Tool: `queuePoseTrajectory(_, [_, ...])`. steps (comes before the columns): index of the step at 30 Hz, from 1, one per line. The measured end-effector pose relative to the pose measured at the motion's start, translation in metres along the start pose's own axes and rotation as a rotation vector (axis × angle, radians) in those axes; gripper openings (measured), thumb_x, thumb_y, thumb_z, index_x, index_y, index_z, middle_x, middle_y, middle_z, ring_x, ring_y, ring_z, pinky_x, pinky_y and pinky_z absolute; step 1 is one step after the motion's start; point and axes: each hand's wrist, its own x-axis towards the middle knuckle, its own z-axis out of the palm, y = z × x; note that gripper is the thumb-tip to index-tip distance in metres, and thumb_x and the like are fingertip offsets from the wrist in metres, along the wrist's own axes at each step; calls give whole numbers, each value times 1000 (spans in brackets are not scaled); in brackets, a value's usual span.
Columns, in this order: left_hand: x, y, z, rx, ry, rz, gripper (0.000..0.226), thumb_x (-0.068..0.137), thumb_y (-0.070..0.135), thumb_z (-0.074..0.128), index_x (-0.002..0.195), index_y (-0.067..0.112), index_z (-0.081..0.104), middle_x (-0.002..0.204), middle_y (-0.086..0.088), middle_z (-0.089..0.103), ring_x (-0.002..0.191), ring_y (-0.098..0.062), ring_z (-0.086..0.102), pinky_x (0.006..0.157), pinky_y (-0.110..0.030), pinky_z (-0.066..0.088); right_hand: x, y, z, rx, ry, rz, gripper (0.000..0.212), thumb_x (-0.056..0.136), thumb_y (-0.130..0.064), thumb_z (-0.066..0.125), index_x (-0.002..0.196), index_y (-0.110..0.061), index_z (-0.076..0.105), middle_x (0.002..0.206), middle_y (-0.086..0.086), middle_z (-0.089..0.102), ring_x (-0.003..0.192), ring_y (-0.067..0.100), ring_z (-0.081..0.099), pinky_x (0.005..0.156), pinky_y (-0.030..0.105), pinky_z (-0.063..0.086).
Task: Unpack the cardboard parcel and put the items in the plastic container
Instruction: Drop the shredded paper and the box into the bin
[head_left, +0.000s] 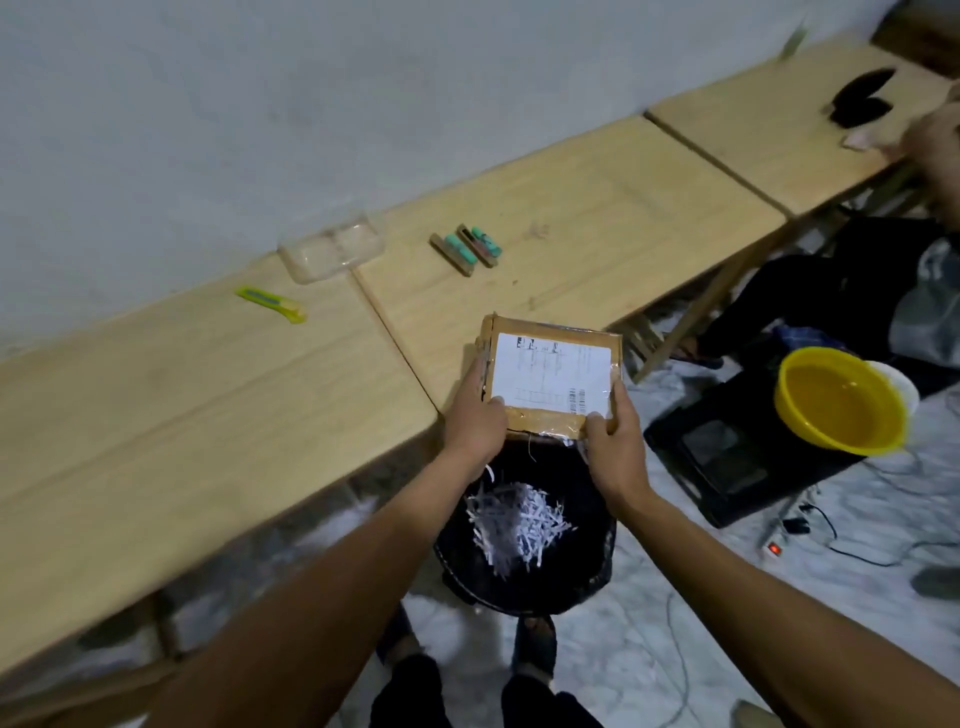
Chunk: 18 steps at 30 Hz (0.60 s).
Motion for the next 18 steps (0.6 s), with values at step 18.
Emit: queuePoseTrajectory(18, [-8, -168, 61, 234, 9, -272, 64, 94, 10, 45, 150, 37, 27, 142, -2, 52, 66, -17, 55, 64, -31, 40, -57, 144, 3, -96, -189, 331, 58, 96, -2, 43, 149, -22, 31, 137, 0, 52, 114, 13, 54, 88, 21, 42])
